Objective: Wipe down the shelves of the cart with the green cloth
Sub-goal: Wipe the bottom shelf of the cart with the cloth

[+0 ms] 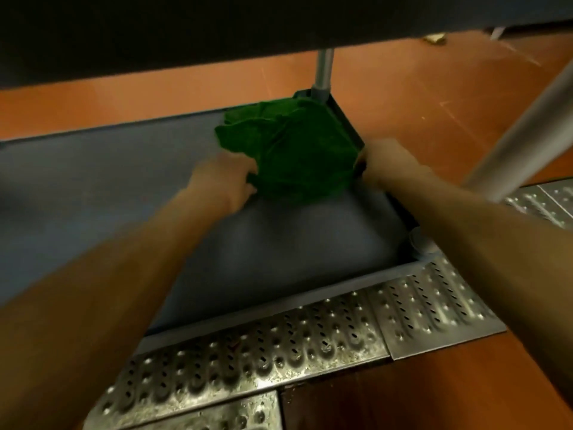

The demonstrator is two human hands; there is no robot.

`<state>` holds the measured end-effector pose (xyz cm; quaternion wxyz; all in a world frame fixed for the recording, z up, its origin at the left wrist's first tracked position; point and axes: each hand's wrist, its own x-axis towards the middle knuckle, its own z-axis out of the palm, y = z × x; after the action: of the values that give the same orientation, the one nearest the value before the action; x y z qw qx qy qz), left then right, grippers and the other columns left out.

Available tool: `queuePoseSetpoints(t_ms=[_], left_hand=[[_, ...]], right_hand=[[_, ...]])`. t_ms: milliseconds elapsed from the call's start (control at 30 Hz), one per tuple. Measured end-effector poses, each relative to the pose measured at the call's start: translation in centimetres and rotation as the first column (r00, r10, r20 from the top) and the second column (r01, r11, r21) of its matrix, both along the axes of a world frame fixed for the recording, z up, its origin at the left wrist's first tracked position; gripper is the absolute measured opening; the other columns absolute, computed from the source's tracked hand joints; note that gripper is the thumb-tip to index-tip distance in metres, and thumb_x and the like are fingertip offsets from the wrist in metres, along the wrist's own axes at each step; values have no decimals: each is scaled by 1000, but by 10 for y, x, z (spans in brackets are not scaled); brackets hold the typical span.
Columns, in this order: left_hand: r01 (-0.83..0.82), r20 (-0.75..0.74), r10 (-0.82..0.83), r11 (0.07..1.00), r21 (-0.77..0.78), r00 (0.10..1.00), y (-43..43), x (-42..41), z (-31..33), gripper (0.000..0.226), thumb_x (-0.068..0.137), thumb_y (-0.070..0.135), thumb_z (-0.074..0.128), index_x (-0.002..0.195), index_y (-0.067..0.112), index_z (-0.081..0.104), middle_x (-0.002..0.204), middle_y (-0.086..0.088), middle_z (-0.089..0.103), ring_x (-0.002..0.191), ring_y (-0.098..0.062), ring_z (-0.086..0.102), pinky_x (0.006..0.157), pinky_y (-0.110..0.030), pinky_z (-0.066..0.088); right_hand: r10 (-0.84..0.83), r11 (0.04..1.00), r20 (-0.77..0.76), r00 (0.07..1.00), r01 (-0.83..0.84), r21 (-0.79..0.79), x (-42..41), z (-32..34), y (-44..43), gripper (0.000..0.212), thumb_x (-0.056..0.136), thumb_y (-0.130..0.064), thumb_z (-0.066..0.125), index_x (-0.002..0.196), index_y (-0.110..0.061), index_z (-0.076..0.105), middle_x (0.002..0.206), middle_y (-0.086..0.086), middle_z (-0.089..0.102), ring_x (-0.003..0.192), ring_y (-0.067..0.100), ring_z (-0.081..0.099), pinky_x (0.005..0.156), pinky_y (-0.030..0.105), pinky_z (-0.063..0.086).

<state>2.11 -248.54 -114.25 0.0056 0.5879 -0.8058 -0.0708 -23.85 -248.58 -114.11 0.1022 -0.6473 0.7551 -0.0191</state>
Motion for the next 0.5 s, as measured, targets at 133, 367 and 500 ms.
queuePoseSetpoints(t_ms=[133,367,500], left_hand=[[-9,57,6,999,48,998,12,1,-25,28,98,29,54,124,18,58,117,-17,64,105,-38,61,81,-43,51],[64,84,-78,985,159,993,29,26,-35,37,102,33,48,138,25,52,128,-12,57,116,-35,54,92,-46,50],[265,212,-260,964,8,942,41,30,-51,40,100,41,47,135,24,54,143,-11,40,131,-32,35,106,-45,38]], right_hand=[[110,994,-191,975,-103,47,3,-18,21,29,90,-4,53,115,-7,67,106,18,65,94,39,65,73,42,52],[294,956,-374,880,-264,130,5,-13,41,11,92,-15,54,82,-11,58,70,3,49,61,26,52,57,34,39],[335,938,-375,864,-267,222,-2,-7,46,11,87,-20,55,79,-12,57,63,2,42,50,18,41,48,27,36]])
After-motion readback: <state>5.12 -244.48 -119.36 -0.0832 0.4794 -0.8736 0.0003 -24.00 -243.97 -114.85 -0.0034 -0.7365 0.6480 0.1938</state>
